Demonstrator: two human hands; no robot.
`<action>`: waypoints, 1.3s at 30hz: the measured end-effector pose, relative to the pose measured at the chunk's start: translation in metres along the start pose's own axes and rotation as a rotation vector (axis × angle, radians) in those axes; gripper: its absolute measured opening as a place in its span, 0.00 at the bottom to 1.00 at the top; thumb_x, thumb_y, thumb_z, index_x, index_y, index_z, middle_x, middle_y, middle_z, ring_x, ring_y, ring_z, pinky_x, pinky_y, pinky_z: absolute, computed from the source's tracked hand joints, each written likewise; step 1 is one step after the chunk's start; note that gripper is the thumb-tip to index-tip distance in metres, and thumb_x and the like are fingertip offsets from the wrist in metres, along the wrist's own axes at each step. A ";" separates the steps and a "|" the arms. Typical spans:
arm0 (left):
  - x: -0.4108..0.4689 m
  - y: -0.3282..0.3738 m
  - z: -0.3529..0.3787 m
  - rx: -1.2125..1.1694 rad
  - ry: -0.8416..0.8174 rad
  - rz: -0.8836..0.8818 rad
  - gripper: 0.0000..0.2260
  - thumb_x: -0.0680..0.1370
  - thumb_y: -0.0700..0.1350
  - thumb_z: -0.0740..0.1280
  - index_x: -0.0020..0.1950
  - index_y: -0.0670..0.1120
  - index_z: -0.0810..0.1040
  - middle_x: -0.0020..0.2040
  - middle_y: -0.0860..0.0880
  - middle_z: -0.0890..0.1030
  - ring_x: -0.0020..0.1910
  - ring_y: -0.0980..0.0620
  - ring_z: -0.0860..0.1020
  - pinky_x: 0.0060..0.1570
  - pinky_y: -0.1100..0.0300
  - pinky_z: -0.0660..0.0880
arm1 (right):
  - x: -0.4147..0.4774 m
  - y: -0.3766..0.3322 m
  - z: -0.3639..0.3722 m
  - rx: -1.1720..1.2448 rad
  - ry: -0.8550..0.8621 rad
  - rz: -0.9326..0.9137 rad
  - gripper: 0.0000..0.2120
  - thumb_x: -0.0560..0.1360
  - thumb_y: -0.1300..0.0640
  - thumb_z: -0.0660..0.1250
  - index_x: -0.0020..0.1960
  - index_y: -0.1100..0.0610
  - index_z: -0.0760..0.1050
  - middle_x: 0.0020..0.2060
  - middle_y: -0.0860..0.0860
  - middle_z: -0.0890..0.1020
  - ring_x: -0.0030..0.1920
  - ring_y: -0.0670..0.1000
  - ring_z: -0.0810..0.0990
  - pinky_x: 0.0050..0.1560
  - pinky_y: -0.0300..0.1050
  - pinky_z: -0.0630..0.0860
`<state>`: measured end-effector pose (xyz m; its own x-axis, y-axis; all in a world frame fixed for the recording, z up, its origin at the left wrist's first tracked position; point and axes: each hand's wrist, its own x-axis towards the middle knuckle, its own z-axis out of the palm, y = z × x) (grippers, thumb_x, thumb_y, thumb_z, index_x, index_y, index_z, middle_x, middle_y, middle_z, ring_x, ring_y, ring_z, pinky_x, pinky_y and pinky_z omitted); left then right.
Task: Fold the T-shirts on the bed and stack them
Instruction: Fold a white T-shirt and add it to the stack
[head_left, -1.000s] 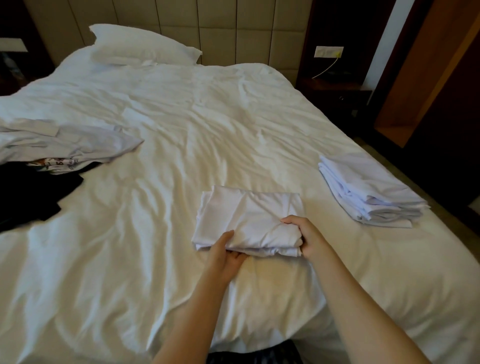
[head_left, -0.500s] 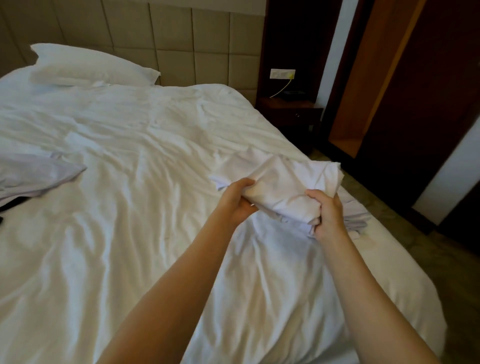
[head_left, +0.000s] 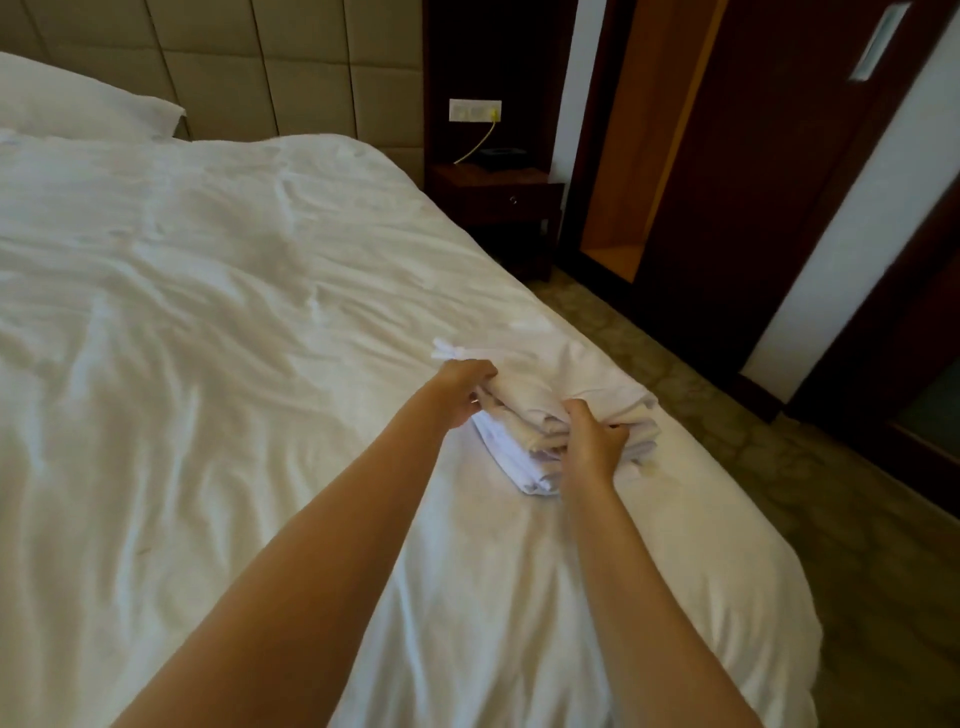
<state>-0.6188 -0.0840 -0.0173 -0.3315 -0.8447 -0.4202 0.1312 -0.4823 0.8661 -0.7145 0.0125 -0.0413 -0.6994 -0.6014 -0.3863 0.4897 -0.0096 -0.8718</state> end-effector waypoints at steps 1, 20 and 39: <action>0.004 -0.005 -0.002 0.028 0.004 0.022 0.17 0.78 0.34 0.60 0.67 0.36 0.68 0.59 0.40 0.74 0.52 0.46 0.74 0.41 0.60 0.75 | 0.004 0.005 -0.001 -0.027 0.011 -0.023 0.23 0.69 0.58 0.67 0.61 0.56 0.62 0.50 0.64 0.80 0.41 0.61 0.82 0.31 0.47 0.80; -0.110 0.040 -0.054 1.415 0.292 0.315 0.29 0.80 0.46 0.60 0.76 0.43 0.51 0.73 0.39 0.60 0.70 0.38 0.62 0.66 0.49 0.62 | -0.087 -0.028 0.040 -1.144 -0.231 -0.712 0.20 0.76 0.59 0.64 0.66 0.59 0.64 0.64 0.58 0.67 0.63 0.59 0.66 0.59 0.50 0.68; -0.243 0.069 -0.217 1.647 0.627 0.097 0.26 0.79 0.47 0.59 0.75 0.43 0.57 0.72 0.40 0.61 0.70 0.40 0.61 0.67 0.50 0.60 | -0.220 0.020 0.129 -1.628 -0.901 -0.853 0.26 0.77 0.56 0.62 0.73 0.54 0.60 0.70 0.54 0.63 0.69 0.57 0.61 0.64 0.47 0.62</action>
<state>-0.3269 0.0380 0.0857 0.0470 -0.9979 -0.0436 -0.9960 -0.0501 0.0738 -0.4836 0.0414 0.0649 0.1995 -0.9792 -0.0380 -0.9307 -0.1772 -0.3199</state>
